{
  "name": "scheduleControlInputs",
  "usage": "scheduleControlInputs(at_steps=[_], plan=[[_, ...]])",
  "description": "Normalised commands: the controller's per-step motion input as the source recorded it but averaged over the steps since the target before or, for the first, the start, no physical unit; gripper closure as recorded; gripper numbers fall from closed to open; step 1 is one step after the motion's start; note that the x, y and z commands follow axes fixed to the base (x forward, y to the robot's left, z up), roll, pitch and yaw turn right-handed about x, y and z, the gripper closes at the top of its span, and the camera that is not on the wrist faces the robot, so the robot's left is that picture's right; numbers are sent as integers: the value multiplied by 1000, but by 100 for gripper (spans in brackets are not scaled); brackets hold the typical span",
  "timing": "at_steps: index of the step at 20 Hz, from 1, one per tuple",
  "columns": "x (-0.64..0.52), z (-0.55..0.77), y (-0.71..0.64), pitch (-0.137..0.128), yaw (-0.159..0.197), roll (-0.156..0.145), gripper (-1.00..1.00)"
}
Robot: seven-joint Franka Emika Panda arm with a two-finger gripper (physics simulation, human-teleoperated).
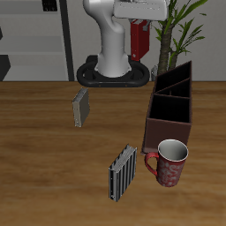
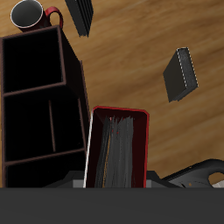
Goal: Place the red book into the left desk caddy's left compartment and place the yellow book into the left desk caddy's left compartment
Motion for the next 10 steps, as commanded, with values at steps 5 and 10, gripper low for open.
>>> scheduleControlInputs(at_steps=[5,10], plan=[[-121,-170,275,5,2,26,100],[-124,-116,255,-27,53,-12,100]])
